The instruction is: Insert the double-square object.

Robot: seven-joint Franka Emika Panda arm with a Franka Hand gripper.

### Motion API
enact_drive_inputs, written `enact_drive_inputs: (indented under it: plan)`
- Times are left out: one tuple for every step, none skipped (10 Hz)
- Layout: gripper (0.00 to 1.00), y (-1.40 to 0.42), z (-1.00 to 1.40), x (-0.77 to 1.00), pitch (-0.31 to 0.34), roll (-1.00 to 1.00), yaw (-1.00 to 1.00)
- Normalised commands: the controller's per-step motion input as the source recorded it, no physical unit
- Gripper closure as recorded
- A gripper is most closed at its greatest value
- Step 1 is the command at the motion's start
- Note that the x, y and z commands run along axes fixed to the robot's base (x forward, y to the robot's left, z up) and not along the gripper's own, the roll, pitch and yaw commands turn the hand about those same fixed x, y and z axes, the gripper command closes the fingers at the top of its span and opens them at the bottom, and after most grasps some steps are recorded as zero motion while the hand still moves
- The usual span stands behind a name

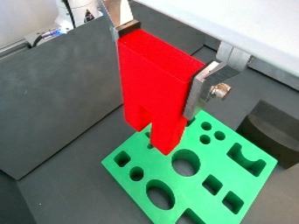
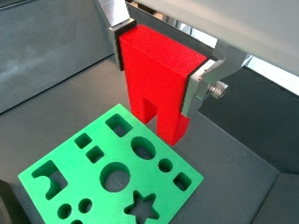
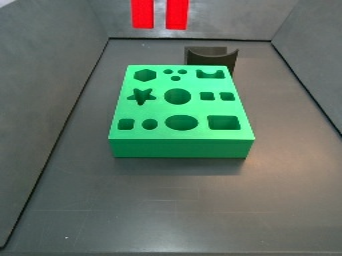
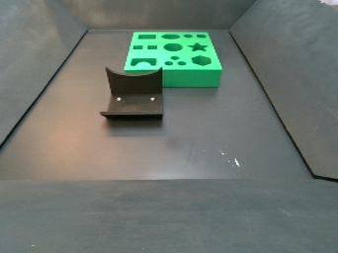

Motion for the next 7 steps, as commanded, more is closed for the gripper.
enact_drive_inputs:
  plan:
    - [1.0, 0.03, -0.57, 0.17, -0.173, 0.2, 0.15]
    - [1.0, 0.1, -0.72, 0.34, -0.153, 0.13, 0.06]
    - [1.0, 0.01, -0.87, 0.27, -0.119, 0.1, 0.01]
    - [1.0, 0.06, -0.88, 0.22, -0.109, 0.11, 0.05]
    - [1.0, 0.14, -0.95, 0.09, -0.07, 0.14, 0.08]
    - [1.0, 0.16, -0.89, 0.15, -0.081, 0.13, 0.07]
    - [1.0, 0.2, -0.78, 0.33, -0.113, 0.12, 0.08]
